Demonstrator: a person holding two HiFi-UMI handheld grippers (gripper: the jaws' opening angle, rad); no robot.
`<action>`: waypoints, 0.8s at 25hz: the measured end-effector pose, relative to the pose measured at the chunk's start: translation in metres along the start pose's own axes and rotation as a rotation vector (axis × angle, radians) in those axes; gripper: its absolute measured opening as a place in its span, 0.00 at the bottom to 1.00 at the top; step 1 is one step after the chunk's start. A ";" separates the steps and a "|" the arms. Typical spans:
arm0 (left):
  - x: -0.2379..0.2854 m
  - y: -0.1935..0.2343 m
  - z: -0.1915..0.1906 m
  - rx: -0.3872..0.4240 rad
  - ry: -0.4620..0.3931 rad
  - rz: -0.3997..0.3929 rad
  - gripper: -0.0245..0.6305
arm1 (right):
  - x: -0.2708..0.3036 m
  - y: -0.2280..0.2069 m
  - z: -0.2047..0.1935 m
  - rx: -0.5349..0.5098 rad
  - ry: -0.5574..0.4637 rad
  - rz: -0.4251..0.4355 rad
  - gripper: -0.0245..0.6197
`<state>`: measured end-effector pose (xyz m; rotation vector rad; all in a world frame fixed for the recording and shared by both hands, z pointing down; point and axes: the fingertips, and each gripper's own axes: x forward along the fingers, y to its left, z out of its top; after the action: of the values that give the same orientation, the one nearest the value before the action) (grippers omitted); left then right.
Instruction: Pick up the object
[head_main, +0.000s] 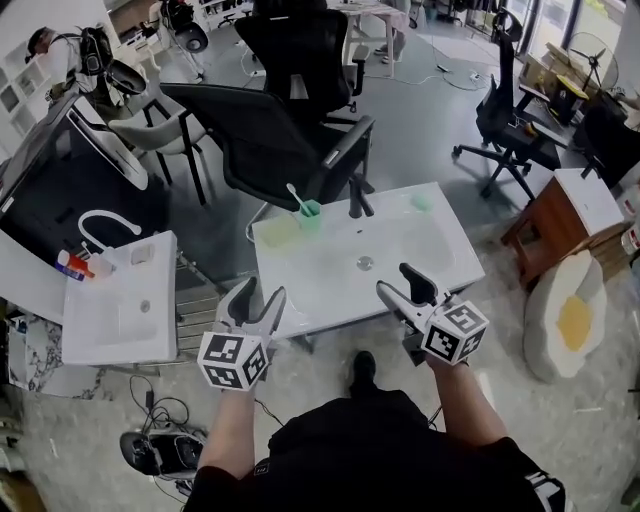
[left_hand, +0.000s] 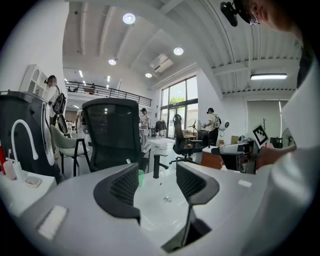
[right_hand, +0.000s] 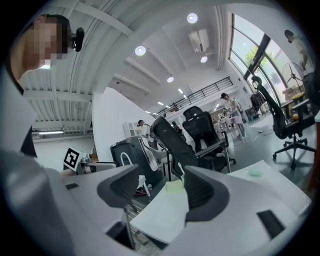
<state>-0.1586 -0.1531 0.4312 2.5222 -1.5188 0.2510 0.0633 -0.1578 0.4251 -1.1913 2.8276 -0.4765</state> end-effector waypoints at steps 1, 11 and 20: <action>0.012 0.001 0.002 0.007 0.006 0.000 0.41 | 0.006 -0.011 0.001 0.008 0.004 0.004 0.43; 0.095 0.009 0.034 0.009 0.027 0.063 0.41 | 0.051 -0.094 0.033 0.026 0.021 0.083 0.43; 0.122 0.024 0.022 0.031 0.085 0.098 0.41 | 0.074 -0.112 0.037 0.030 0.031 0.126 0.43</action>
<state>-0.1223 -0.2742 0.4404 2.4298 -1.6193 0.3939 0.0946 -0.2934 0.4287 -1.0017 2.8874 -0.5323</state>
